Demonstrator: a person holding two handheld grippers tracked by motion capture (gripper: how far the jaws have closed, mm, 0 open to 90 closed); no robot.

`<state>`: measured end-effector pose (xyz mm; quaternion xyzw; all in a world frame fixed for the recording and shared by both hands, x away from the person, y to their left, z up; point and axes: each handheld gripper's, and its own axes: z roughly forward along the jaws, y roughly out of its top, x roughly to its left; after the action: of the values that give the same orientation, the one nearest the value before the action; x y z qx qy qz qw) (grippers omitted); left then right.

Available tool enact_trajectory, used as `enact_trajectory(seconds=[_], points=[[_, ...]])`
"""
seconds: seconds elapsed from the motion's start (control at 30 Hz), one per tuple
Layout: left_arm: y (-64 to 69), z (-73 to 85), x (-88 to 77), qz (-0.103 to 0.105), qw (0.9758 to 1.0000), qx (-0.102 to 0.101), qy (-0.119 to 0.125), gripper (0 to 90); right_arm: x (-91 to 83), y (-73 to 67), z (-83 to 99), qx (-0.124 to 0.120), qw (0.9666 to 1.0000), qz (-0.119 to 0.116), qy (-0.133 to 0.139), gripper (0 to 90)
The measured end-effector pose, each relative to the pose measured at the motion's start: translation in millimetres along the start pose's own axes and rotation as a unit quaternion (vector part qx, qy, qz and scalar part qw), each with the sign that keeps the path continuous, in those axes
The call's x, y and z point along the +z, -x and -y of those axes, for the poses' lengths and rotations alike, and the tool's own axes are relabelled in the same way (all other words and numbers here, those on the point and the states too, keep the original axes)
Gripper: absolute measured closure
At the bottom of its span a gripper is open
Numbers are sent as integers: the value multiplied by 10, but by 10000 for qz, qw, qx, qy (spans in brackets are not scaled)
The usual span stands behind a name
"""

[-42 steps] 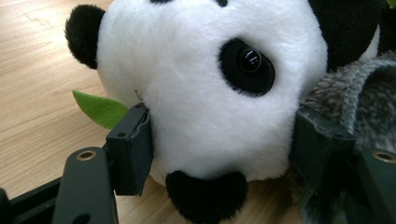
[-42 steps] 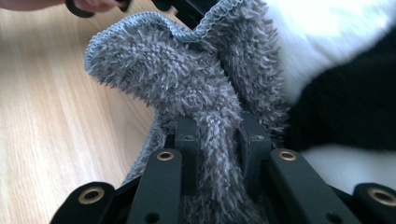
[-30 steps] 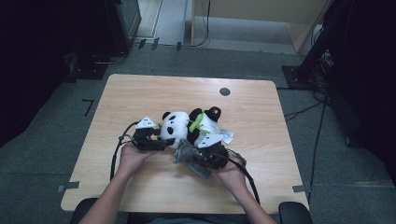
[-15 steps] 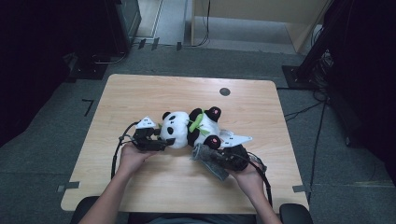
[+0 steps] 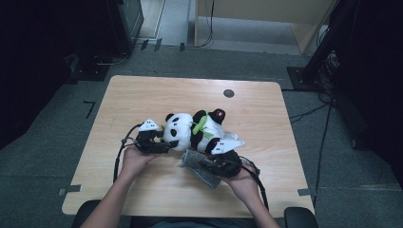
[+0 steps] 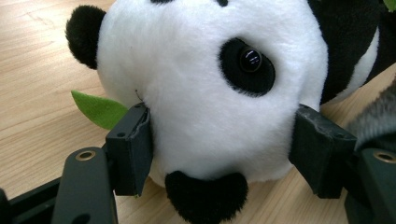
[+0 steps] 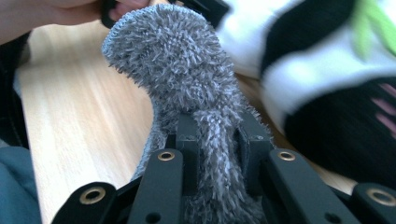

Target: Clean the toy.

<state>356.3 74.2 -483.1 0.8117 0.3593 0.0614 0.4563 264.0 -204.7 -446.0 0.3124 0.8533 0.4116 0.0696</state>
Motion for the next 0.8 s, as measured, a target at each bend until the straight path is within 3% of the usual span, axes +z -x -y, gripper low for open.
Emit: enact_trajectory(seconds=[0.27,0.4,0.57,0.8], points=[[16,-6,-3,-43,10000,-26,0,293,432,-118,-293,-362,9987,-308,-201,754],[20,5,-5,-52,10000,-12,18,293,593,-110,-392,-396,9985,-216,-302,754],[26,4,-5,-80,10000,-9,11,293,673,-35,-437,-321,9990,-79,-312,753],[32,-1,4,-108,9999,-41,16,295,655,17,-415,-257,9990,94,-350,751]])
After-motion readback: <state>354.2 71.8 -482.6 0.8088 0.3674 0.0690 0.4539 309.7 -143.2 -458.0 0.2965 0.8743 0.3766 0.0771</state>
